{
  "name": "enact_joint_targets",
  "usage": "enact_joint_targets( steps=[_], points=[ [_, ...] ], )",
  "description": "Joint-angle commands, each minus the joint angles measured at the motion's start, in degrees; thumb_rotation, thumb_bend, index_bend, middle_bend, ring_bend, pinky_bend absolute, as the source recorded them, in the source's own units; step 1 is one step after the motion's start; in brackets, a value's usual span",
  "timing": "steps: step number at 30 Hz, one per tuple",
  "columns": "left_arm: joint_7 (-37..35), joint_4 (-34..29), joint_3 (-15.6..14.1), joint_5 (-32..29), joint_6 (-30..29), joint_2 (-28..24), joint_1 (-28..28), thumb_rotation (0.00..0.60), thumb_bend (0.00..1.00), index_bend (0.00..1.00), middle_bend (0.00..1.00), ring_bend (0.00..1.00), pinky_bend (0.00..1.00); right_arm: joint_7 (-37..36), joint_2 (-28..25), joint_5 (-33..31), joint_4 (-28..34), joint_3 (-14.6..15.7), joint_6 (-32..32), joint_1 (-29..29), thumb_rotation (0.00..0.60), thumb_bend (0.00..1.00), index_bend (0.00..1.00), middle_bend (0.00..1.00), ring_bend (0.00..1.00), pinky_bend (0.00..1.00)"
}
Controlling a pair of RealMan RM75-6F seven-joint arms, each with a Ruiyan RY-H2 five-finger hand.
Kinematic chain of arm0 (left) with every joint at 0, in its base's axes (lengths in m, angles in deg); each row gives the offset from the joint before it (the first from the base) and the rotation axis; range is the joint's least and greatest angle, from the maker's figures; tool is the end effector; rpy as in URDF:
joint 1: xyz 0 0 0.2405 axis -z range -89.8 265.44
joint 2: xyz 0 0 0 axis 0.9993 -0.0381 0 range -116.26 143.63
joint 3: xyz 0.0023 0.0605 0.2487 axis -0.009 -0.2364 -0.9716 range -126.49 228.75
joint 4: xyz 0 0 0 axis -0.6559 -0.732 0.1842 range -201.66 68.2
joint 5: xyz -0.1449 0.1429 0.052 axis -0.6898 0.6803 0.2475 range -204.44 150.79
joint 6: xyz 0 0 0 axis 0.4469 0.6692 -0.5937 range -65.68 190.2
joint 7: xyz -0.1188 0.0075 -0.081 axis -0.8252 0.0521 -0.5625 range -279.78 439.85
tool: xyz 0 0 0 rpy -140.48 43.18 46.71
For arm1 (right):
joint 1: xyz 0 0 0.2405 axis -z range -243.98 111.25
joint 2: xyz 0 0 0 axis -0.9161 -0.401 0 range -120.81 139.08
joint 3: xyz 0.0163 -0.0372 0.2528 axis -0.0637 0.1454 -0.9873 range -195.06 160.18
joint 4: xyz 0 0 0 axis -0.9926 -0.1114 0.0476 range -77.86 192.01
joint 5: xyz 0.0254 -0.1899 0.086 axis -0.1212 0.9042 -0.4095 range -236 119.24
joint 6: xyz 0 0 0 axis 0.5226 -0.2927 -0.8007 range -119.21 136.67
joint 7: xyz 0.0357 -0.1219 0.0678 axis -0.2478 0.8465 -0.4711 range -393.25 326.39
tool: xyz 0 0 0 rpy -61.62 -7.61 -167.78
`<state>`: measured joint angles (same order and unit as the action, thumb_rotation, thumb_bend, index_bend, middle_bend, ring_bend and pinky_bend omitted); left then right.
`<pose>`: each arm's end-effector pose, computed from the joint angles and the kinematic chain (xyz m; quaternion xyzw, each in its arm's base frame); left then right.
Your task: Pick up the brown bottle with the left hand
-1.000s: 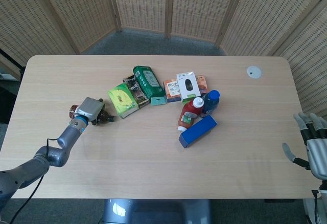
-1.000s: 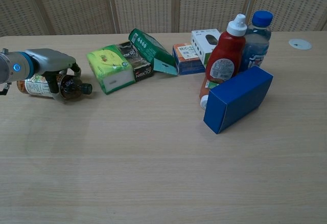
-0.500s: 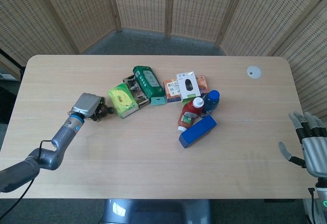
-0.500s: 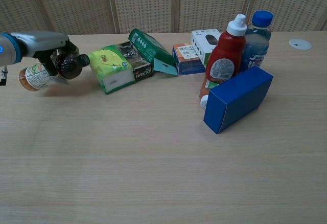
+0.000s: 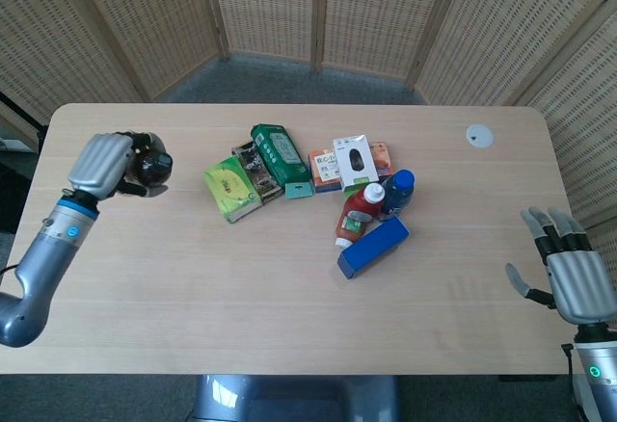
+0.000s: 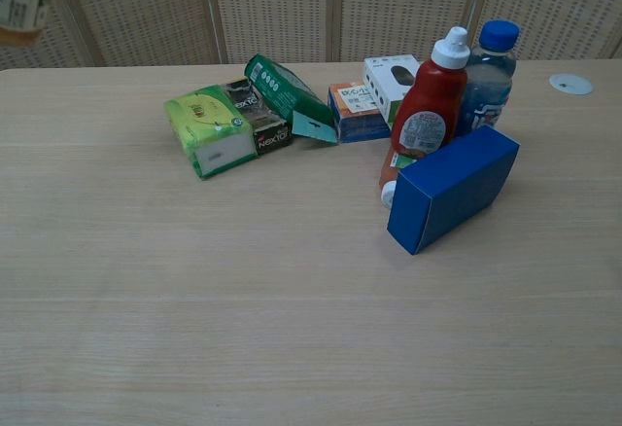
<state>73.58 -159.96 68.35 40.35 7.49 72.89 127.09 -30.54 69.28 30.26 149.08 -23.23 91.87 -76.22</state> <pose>-0.1677 0.3838 0.1717 -0.6472 -0.3953 -0.4653 0.4564 -0.2905 -0.2181 0.1822 0.6404 -0.3058 0.3926 0.5850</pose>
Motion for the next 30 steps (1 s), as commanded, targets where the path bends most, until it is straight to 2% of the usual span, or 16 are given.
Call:
enact_joint_targets(
  steps=[1, 6, 11, 30],
  points=[
    [-2.3, -6.4, 3.1, -0.4, -4.3, -6.3, -3.2, 0.600, 0.26, 0.84, 0.80, 0.81, 0.90, -0.3, 0.2, 0.3, -0.3, -0.1, 0.1, -0.2, 0.024, 0.38, 0.00, 0.00, 0.00, 0.00],
    [-3.2, -10.8, 3.7, -0.5, -6.3, -10.6, -5.5, 0.600, 0.25, 0.84, 0.80, 0.81, 0.90, -0.8, 0.4, 0.5, -0.8, -0.2, 0.6, -0.3, 0.021, 0.38, 0.00, 0.00, 0.00, 0.00],
    [-3.3, -12.4, 3.3, -0.1, -7.1, -12.2, -6.6, 0.600, 0.25, 0.84, 0.80, 0.81, 0.90, -1.3, 0.4, 0.7, -1.2, 0.0, 0.8, -0.3, 0.025, 0.38, 0.00, 0.00, 0.00, 0.00],
    [-3.0, -9.8, 4.0, -3.0, -6.5, -10.3, -5.0, 0.600, 0.25, 0.85, 0.81, 0.81, 0.90, -2.6, 0.6, 0.2, -2.5, 0.1, 1.6, 0.3, 0.025, 0.38, 0.00, 0.00, 0.00, 0.00]
  ],
)
